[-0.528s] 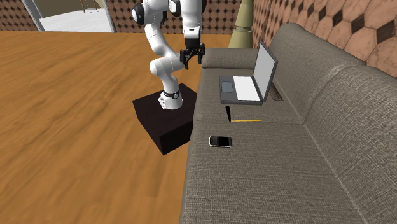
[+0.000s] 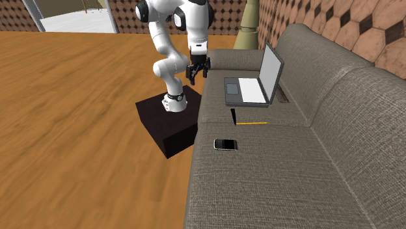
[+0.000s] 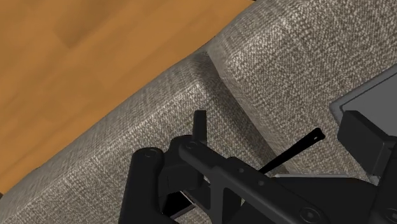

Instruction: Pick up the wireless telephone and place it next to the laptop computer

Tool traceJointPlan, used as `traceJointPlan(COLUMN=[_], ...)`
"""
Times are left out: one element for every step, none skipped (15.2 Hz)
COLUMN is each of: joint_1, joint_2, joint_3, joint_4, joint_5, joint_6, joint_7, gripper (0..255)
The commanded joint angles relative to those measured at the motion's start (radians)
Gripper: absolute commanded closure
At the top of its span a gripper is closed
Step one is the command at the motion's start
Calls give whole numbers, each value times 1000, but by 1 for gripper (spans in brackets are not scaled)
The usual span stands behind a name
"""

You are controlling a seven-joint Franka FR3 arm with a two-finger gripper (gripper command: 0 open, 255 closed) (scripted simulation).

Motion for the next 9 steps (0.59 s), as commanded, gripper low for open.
traceJointPlan(joint_1=[4, 6, 8, 11, 13, 16, 19, 22, 25], joint_2=[62, 95, 129, 164, 200, 236, 273, 310, 348], joint_3=[-23, -33, -44, -54, -64, -74, -83, -92, -100], joint_4=[4, 10, 18, 27, 38, 50, 64, 79, 96], joint_5=[-12, -16, -19, -21, -22, -22, -21, -19, -16], joint_6=[64, 93, 122, 149, 176, 202, 227, 251, 274], joint_7=[-49, -72, -96, -119, -143, -166, -190, -214, -238], gripper=[0, 0, 0, 0, 0, 0, 0, 0, 0])
